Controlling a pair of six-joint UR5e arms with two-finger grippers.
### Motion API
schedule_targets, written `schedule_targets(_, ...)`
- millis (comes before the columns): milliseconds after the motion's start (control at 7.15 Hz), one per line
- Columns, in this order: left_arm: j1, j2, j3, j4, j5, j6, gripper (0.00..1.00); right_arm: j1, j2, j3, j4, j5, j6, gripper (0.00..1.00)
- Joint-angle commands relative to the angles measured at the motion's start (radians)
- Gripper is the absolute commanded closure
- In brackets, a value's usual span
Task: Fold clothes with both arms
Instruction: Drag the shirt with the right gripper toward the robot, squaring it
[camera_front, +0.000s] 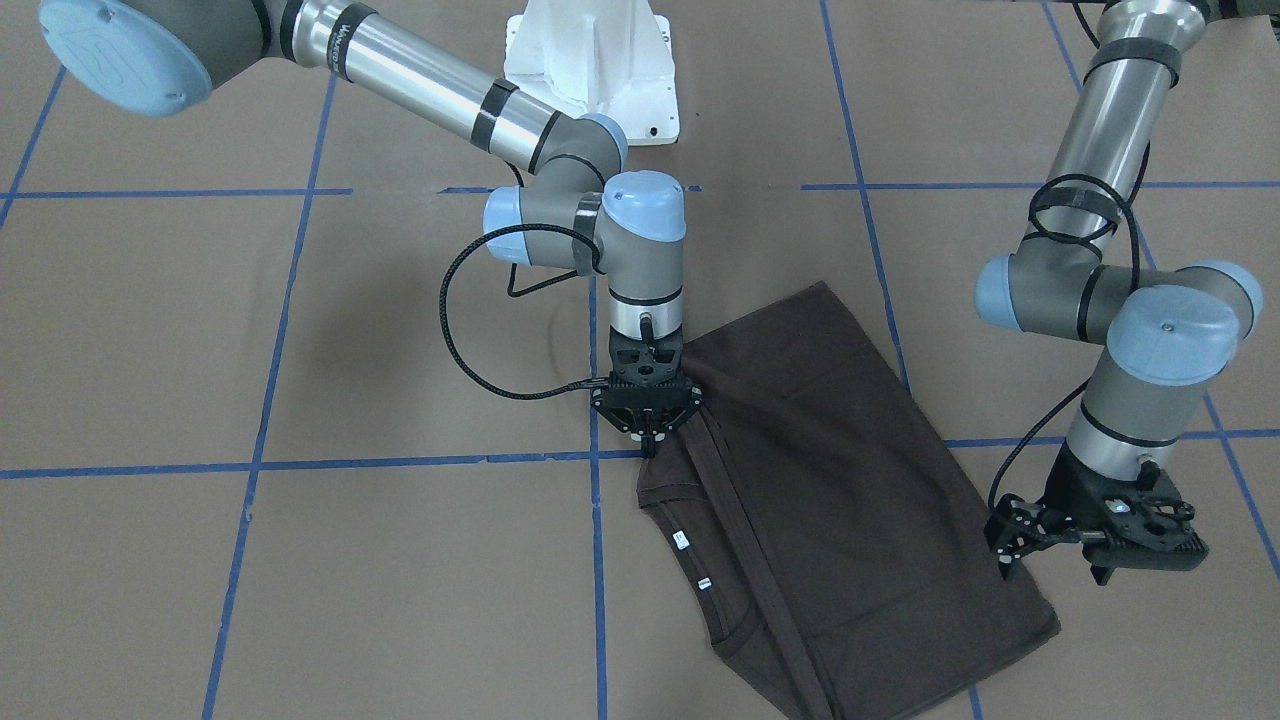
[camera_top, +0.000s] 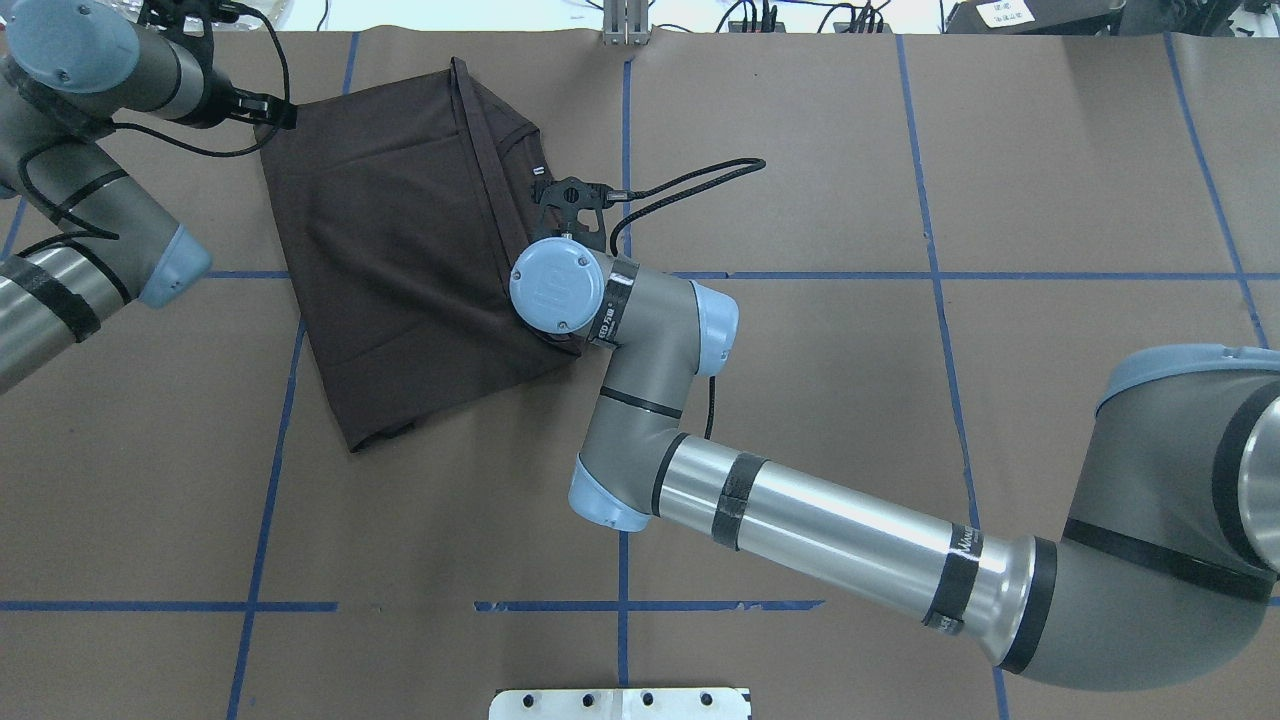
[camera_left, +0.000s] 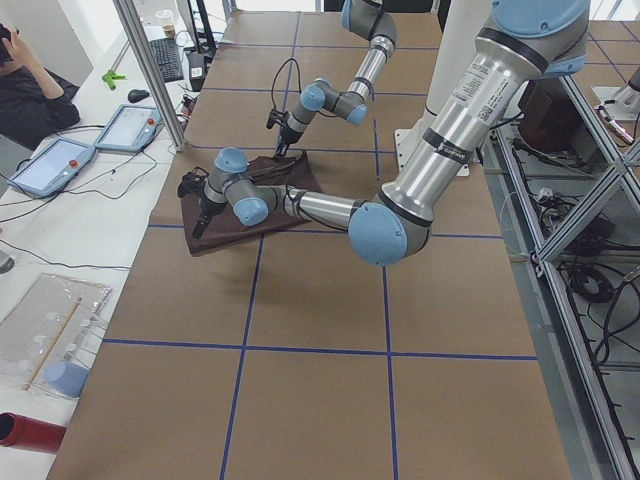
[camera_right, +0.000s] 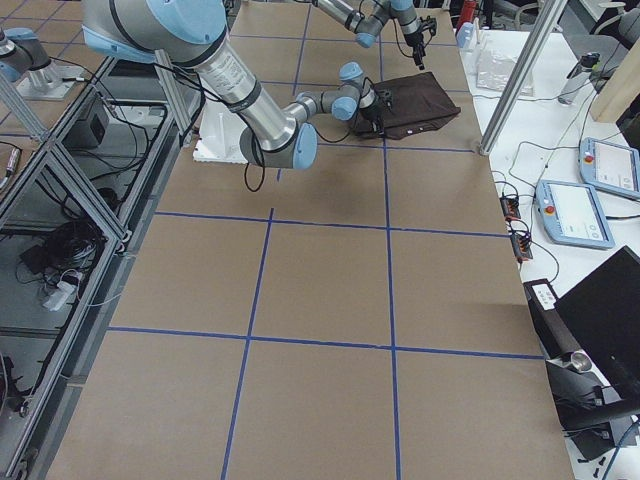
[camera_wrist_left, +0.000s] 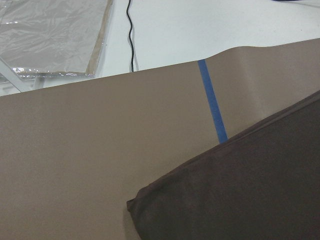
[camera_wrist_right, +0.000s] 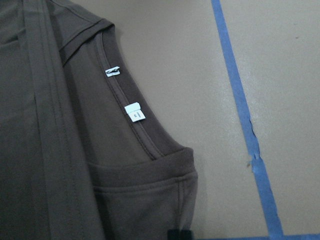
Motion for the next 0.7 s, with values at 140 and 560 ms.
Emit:
schedule_targets(140, 0.005, -0.001, -0.023, 0.0, 0.0, -0.002, 0.0, 0.005, -0.063, 0.174, -0.098, 0.01, 0.003, 1.0)
schedule_targets(560, 0.008, -0.001, -0.029, 0.0, -0.027, -0.002, 0.0, -0.073, -0.432, 0.616, -0.108, -0.02, 0.006, 1.0)
